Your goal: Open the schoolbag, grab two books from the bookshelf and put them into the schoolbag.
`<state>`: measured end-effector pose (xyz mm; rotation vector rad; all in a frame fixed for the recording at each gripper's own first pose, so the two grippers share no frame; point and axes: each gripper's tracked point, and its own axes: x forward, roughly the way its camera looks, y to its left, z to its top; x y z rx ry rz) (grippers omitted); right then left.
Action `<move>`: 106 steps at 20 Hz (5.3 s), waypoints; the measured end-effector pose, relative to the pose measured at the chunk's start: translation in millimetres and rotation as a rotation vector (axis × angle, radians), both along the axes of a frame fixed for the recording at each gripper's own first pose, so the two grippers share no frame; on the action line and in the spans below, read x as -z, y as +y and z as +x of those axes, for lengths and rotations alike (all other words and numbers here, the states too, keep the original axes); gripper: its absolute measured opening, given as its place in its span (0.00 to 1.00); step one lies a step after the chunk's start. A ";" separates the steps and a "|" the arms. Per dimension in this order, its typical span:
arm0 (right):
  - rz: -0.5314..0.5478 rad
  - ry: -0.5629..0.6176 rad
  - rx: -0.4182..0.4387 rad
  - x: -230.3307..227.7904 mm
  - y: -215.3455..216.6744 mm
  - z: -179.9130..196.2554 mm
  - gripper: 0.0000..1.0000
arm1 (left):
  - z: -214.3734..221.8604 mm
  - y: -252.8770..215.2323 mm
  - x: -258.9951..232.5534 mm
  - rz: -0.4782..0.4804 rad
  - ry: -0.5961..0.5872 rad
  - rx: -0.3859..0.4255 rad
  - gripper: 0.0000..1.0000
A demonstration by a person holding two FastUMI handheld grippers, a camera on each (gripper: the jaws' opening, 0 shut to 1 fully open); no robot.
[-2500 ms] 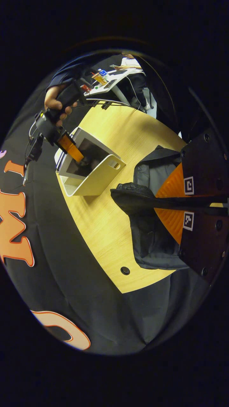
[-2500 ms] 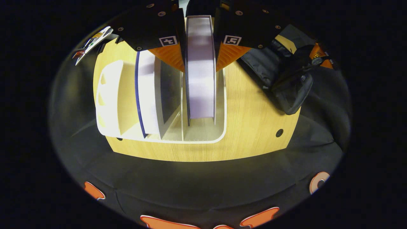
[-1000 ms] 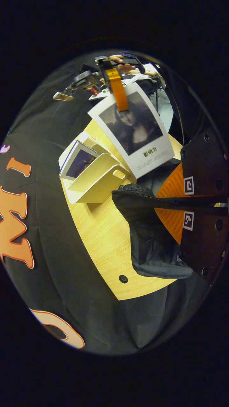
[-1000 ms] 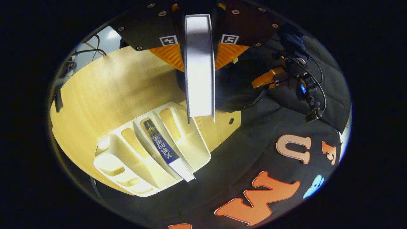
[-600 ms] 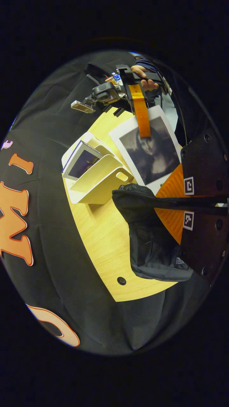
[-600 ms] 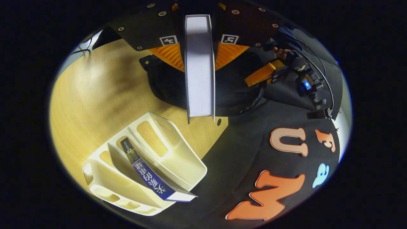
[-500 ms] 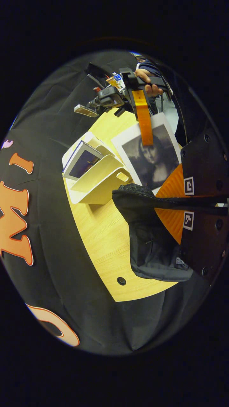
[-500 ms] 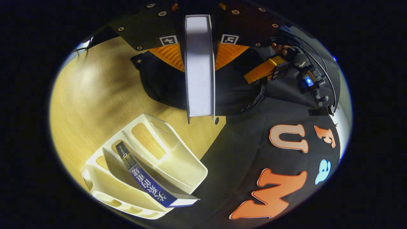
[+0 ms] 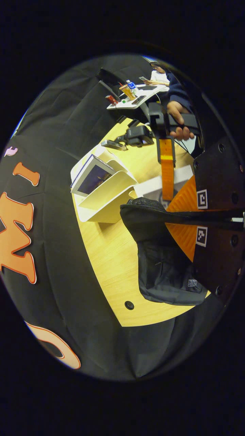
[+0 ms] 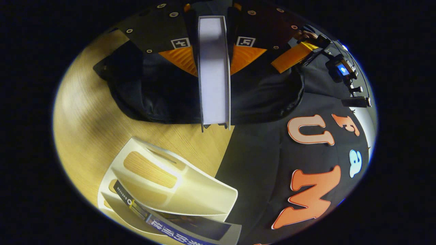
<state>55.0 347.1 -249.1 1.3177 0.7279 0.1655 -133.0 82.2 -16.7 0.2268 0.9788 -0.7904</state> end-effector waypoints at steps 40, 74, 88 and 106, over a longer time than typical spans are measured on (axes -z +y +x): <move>-0.993 0.122 -0.541 -91.3 -253.8 -3.8 0.98 | -4.0 -9.9 27.7 0.082 0.024 -0.251 0.05; -0.993 0.461 -0.382 -80.7 -275.2 13.3 0.30 | -14.8 -4.9 28.1 0.073 0.013 -0.160 0.05; -0.913 0.491 -0.182 -104.0 -243.4 -109.8 0.30 | -31.0 10.2 25.7 0.045 -0.018 -0.029 0.05; -0.541 0.201 -0.053 -101.6 -163.8 -143.5 0.29 | -14.2 -7.2 17.5 -0.020 -0.013 0.035 0.05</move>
